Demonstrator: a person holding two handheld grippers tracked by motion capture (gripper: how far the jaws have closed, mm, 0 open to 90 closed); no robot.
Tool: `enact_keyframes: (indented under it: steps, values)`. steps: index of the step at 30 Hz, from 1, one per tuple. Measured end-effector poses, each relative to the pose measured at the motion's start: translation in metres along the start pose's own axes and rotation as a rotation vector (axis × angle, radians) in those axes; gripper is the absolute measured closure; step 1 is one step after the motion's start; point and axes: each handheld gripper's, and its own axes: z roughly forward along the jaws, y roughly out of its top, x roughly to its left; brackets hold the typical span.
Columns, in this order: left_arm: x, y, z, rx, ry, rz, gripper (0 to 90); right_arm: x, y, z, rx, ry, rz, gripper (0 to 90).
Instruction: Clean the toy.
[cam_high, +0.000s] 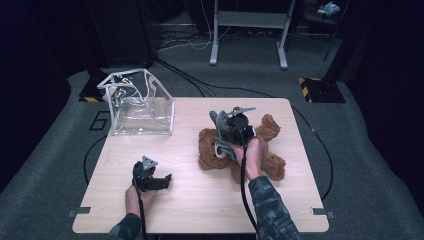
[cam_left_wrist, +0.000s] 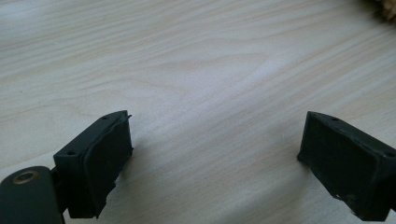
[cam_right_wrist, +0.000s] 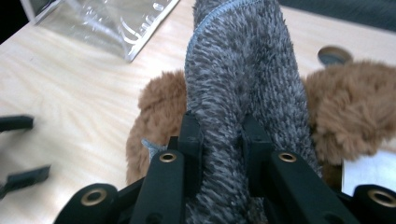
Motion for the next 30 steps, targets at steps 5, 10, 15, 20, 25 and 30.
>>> enact_keyframes:
  steps: [5, 10, 15, 20, 25, 30]
  values:
    - [-0.001, 0.0, 0.0, -0.002, 0.005, 0.001, 9.2, 0.008, 0.009, 0.02, 0.045, 0.008, 0.003, 75.9]
    - [-0.001, 0.0, 0.001, -0.004, 0.002, -0.001, 9.7, 0.023, 0.003, 0.027, 0.094, 0.042, -0.043, 76.4]
    - [-0.001, 0.0, 0.001, -0.005, -0.001, 0.004, 10.1, 0.03, -0.008, 0.02, 0.113, 0.079, -0.096, 76.6]
    - [-0.001, 0.0, 0.001, -0.005, -0.001, 0.005, 10.3, 0.033, -0.021, 0.011, 0.102, 0.114, -0.088, 76.8]
    - [-0.001, 0.001, 0.001, -0.006, -0.002, 0.011, 10.5, 0.036, -0.031, 0.004, 0.1, 0.14, -0.107, 76.8]
    - [-0.001, 0.001, 0.001, -0.007, -0.002, 0.011, 10.6, 0.044, -0.04, 0.008, 0.127, 0.157, -0.132, 76.9]
